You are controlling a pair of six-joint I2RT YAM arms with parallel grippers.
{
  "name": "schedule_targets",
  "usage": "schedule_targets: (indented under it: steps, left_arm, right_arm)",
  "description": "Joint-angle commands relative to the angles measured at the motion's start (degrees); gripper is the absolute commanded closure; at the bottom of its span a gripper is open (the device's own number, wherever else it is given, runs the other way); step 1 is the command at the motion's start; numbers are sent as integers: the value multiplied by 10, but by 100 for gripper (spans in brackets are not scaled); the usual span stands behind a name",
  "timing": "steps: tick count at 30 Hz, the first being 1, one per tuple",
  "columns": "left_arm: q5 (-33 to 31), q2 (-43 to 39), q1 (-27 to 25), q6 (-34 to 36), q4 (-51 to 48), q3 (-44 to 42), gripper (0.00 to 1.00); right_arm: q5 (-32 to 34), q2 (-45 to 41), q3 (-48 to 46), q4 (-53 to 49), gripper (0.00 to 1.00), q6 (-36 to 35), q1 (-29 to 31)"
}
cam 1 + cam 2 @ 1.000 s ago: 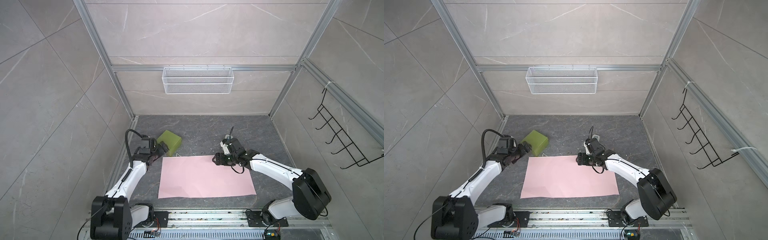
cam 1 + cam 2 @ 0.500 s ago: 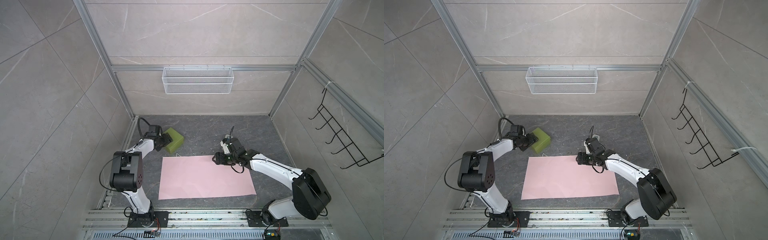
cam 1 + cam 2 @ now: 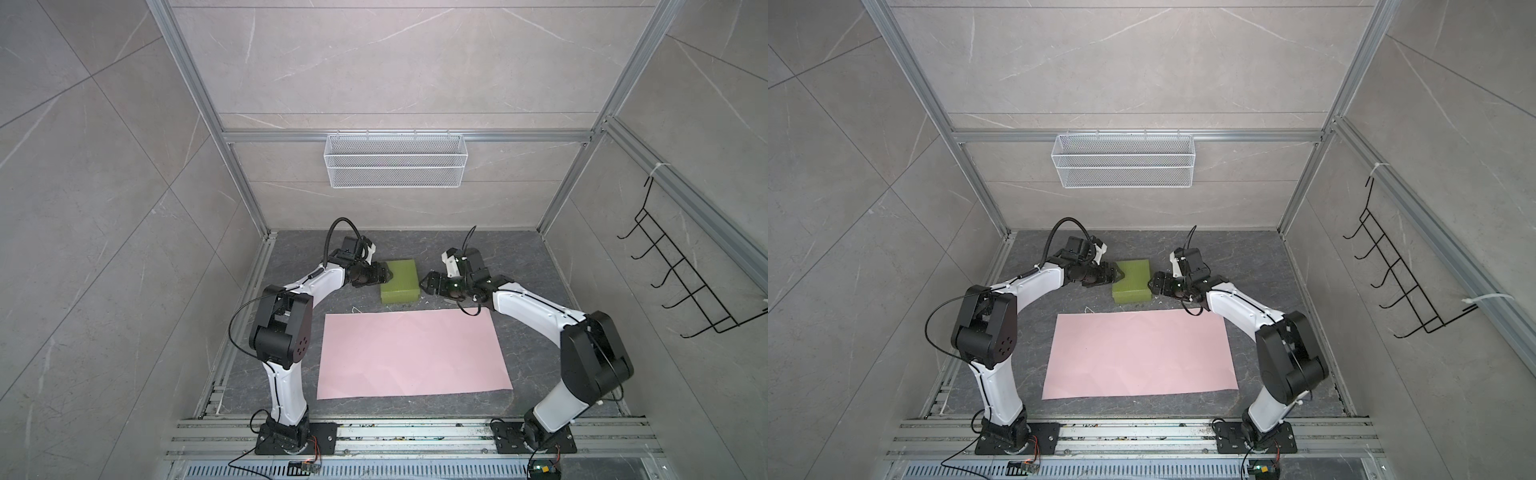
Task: Wrap the gift box in paper
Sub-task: 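Grasp the green gift box with the left gripper while the right gripper grasps it too, then carry the green box with both grippers onto the pink paper's center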
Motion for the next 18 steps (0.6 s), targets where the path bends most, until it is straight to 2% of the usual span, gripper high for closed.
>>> schedule_targets:
  steps: [1,4,8,14,18]
  left_arm:
    - [-8,-22,19,-83,33,-16,15]
    - [32,-2,17,-127,59,-19,15]
    - [83,13,3,-177,129,-39,15]
    - [89,43,-22,-190,142,-36,15]
    - [69,45,-39,-180,133,-42,17]
  right_arm:
    - [4,66,60,15,10,21,7]
    - [1,122,108,-1,10,27,7]
    - [-11,159,127,-4,12,35,7]
    - [-49,182,123,23,16,39,7]
    - [-66,180,116,36,19,36,7]
